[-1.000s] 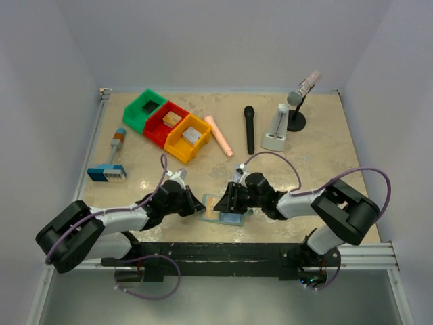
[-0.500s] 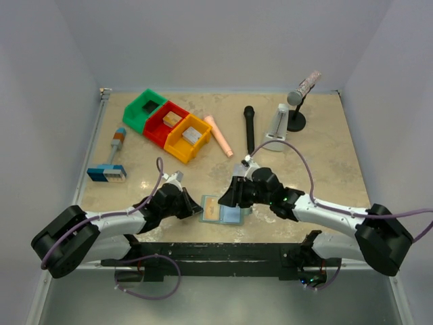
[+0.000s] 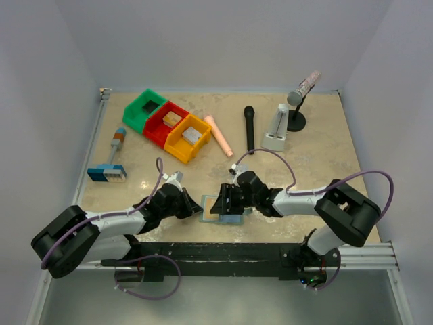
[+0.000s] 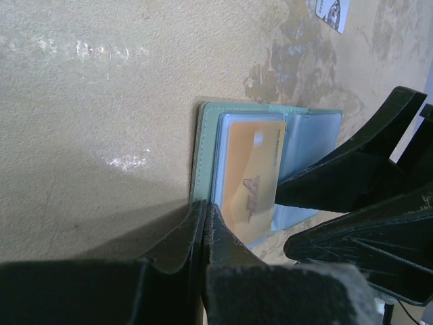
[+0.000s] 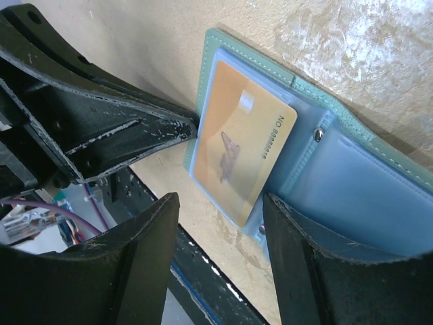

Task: Take the credit cards out of the card holder
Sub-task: Remove the credit card from the card holder.

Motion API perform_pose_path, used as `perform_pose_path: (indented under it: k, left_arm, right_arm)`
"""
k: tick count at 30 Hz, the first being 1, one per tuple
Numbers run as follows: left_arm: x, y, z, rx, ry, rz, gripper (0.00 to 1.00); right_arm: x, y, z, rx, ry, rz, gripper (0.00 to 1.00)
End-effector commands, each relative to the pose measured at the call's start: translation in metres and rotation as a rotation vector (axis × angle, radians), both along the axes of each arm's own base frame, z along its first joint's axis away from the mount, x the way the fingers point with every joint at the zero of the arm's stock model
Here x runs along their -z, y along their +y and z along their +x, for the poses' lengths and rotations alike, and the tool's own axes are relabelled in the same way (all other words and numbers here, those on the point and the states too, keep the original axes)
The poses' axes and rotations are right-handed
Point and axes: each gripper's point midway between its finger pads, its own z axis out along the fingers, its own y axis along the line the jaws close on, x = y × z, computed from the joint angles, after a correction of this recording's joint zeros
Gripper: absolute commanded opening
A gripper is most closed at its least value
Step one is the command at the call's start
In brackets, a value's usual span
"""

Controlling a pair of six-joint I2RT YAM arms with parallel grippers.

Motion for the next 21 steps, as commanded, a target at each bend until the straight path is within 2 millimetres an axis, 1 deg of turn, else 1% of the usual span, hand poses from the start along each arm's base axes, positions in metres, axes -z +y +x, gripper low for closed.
perform_pose_path:
  k: [1,8,17,21]
  left_arm:
    - [0.025,0.018,-0.013,-0.006,0.053,0.09,0.0]
    - [0.025,0.018,-0.014,-0.003,0.051,0.091,0.0]
    - [0.027,0.017,-0.015,0.004,0.056,0.09,0.0]
    - [0.026,0.016,-0.014,0.005,0.055,0.087,0.0]
  right_arm:
    - [-0.012,0.011,0.008,0.007,-0.031,0.052,0.58]
    - [-0.012,0.01,0.01,0.016,-0.037,0.042,0.58]
    - [-0.022,0.011,0.012,0.032,-0.078,0.097,0.58]
    - [-0.023,0.012,0.013,0.039,-0.081,0.116,0.57]
